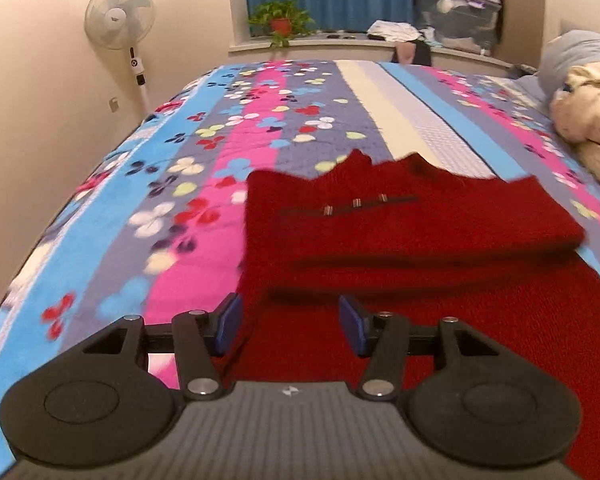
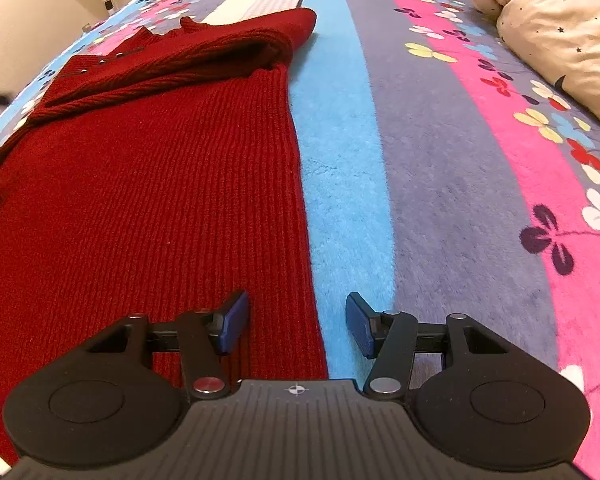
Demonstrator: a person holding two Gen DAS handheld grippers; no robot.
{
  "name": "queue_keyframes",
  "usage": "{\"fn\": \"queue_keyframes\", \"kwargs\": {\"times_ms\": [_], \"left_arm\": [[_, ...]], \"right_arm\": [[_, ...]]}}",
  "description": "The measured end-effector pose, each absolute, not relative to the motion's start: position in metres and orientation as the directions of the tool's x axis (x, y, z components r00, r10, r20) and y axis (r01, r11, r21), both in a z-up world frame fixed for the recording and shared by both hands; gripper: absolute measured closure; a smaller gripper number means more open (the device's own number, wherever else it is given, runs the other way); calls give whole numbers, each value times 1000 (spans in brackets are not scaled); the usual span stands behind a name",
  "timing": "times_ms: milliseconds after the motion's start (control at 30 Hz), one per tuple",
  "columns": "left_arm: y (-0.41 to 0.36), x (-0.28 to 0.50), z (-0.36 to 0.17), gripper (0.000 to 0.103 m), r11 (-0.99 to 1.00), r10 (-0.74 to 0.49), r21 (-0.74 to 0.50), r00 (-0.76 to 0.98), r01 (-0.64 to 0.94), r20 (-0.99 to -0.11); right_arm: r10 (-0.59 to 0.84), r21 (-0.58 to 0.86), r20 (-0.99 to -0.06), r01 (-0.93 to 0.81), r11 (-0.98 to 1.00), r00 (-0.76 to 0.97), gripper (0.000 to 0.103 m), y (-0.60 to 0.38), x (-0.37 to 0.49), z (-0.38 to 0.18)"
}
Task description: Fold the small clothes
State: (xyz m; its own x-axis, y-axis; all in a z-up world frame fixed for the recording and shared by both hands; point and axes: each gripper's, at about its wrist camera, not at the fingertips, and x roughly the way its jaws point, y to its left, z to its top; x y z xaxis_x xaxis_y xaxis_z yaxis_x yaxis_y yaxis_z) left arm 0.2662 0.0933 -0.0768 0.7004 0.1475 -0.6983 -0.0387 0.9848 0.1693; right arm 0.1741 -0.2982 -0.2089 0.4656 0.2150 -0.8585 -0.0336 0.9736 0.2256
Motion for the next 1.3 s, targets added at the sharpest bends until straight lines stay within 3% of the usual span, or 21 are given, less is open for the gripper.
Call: {"fn": "queue_keyframes", "kwargs": {"times_ms": [133, 267, 333, 433, 667, 700, 733, 767, 800, 1000, 1100, 1233, 1300], "left_arm": [[128, 178, -71, 42, 994, 80, 108, 700, -4, -709], [157, 118, -90, 43, 985, 144, 172, 660, -22, -738], [173, 110, -103, 43, 983, 176, 174, 567, -59, -805], [196, 101, -122, 42, 992, 125, 96, 454, -87, -882], [206, 83, -121, 43, 996, 79, 51, 415, -77, -907], [202, 81, -120, 45, 996, 78, 52, 414, -72, -907], [200, 80, -120, 49, 997, 72, 50, 414, -62, -908], [197, 80, -120, 68, 998, 54, 40, 415, -43, -908], [193, 82, -120, 90, 999, 36, 29, 419, -24, -907], [195, 72, -95, 92, 999, -39, -48, 494, -6, -869], [199, 68, -91, 92, 997, -48, -70, 489, -27, -871], [196, 75, -108, 90, 999, 9, -5, 419, -32, -908], [196, 77, -112, 83, 999, 19, 5, 410, -35, -912]], "right_arm": [[195, 204, -861, -33, 978, 470, 47, -293, 163, -206], [172, 176, -861, -37, 984, 479, 46, -288, 150, -203], [163, 175, -865, -20, 984, 475, 44, -289, 143, -202], [150, 174, -872, 9, 985, 466, 43, -292, 136, -201], [165, 206, -884, 50, 977, 438, 44, -297, 121, -203], [184, 227, -879, 45, 973, 439, 53, -297, 120, -203], [219, 258, -869, 30, 966, 443, 73, -297, 118, -202], [230, 263, -861, 10, 965, 454, 78, -296, 116, -200], [226, 244, -850, -25, 969, 476, 94, -291, 113, -196], [305, 420, -737, 55, 906, 603, 96, -329, 103, -171], [295, 406, -771, 79, 911, 564, 97, -334, 100, -178], [273, 338, -841, 59, 939, 468, 96, -318, 107, -197], [266, 329, -852, 66, 942, 452, 90, -317, 110, -201]]}}
